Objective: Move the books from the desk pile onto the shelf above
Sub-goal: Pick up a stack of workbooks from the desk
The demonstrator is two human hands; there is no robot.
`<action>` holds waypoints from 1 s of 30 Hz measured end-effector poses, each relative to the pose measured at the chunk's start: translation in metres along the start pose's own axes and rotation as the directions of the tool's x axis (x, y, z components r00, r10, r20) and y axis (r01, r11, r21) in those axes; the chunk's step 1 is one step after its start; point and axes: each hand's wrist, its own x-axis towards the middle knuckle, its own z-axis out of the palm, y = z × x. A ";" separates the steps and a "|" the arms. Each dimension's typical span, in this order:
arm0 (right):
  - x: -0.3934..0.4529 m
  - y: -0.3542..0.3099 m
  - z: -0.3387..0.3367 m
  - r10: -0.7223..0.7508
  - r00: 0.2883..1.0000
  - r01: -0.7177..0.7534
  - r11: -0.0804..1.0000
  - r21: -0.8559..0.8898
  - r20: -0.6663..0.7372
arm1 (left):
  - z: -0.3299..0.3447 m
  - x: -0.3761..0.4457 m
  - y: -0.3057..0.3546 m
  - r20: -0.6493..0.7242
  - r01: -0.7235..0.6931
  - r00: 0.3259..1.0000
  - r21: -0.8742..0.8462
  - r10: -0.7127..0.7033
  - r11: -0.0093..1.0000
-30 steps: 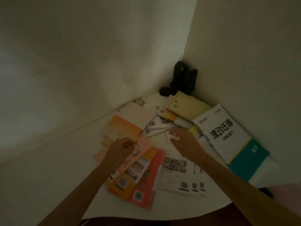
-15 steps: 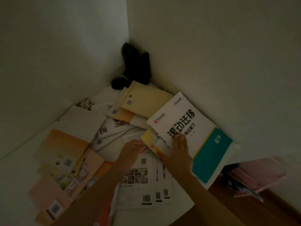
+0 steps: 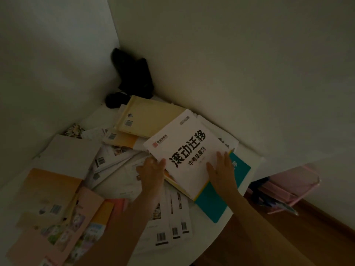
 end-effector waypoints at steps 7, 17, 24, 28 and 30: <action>0.020 0.022 -0.013 0.449 0.893 -0.380 0.796 0.472 -0.038 | -0.082 0.030 -0.016 -0.185 -0.005 0.981 -0.331 -0.060 0.944; 0.011 0.026 -0.003 0.353 0.911 -0.350 0.384 0.854 0.215 | -0.127 0.030 -0.046 0.124 0.094 0.991 -0.469 -0.040 0.878; -0.009 0.007 -0.047 0.244 0.970 -0.156 0.544 0.824 0.023 | -0.163 0.028 -0.023 -0.065 -0.032 0.998 -0.318 0.012 0.947; -0.023 -0.038 -0.083 0.029 0.993 0.056 0.748 0.661 -0.116 | -0.185 0.028 -0.024 -0.085 0.001 0.996 -0.246 -0.022 0.969; -0.031 -0.073 -0.095 -0.081 0.989 0.133 0.845 0.518 -0.122 | -0.198 0.025 -0.031 -0.060 0.004 0.998 -0.241 -0.019 0.970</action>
